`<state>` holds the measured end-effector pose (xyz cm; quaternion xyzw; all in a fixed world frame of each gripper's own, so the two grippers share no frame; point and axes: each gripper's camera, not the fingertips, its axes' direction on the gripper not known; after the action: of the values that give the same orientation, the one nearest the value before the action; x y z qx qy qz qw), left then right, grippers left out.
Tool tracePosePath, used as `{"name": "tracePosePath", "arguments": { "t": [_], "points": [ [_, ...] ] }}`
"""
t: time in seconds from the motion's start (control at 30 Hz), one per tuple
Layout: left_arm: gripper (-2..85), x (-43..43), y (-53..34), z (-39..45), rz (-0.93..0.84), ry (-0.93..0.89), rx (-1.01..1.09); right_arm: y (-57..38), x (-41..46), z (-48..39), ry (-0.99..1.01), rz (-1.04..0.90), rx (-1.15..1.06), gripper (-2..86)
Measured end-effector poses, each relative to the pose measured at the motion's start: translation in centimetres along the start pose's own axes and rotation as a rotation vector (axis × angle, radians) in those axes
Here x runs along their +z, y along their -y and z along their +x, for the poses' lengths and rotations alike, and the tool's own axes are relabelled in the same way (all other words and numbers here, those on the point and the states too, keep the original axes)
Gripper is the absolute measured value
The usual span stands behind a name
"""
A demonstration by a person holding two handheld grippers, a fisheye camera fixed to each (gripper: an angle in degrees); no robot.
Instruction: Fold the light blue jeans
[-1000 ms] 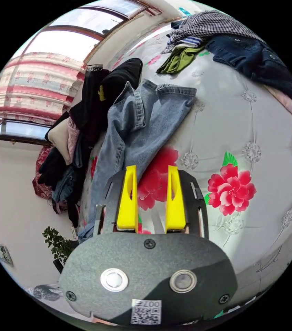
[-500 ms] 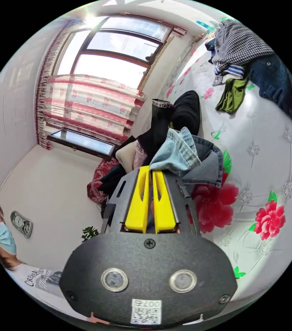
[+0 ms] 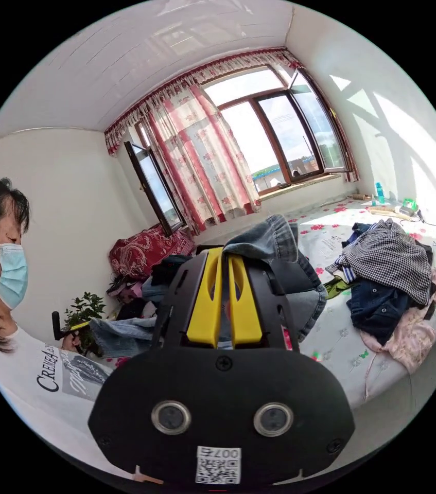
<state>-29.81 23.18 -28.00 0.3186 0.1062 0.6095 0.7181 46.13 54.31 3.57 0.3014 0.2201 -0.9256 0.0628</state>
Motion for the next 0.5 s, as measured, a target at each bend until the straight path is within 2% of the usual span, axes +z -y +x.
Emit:
{"name": "tracePosePath", "arguments": {
  "t": [0.03,0.1,0.13,0.2,0.27,0.3,0.37,0.5],
  "points": [
    [-0.5,0.8,-1.3,0.1,-0.057,0.013,-0.007,-0.5,0.3,-0.1,-0.024,-0.033,-0.001,-0.2],
    [-0.1,5.9,-6.8,-0.3,-0.297,0.031,-0.082,-2.1,3.2,-0.2,-0.135,-0.175,0.005,0.1],
    [0.0,7.5,-8.3,-0.6,-0.347,0.024,-0.111,-2.4,4.3,0.0,-0.159,-0.215,0.006,0.3],
    [0.9,13.7,-14.2,-2.0,-0.518,-0.035,-0.243,-4.1,10.9,2.1,-0.299,-0.42,-0.007,1.2],
    [1.8,16.5,-17.7,-3.1,-0.557,-0.098,-0.352,-6.0,16.5,5.8,-0.387,-0.576,0.071,2.0],
    [2.5,16.8,-19.2,-3.8,-0.53,-0.122,-0.419,-7.7,19.7,8.2,-0.428,-0.683,0.118,2.4],
    [4.0,15.4,-20.5,-4.5,-0.476,-0.112,-0.488,-9.9,22.2,11.0,-0.44,-0.766,0.186,3.0],
    [5.9,9.3,-23.4,-4.8,-0.42,-0.045,-0.527,-12.7,20.6,15.0,-0.422,-0.704,0.261,4.3]
  ]
}}
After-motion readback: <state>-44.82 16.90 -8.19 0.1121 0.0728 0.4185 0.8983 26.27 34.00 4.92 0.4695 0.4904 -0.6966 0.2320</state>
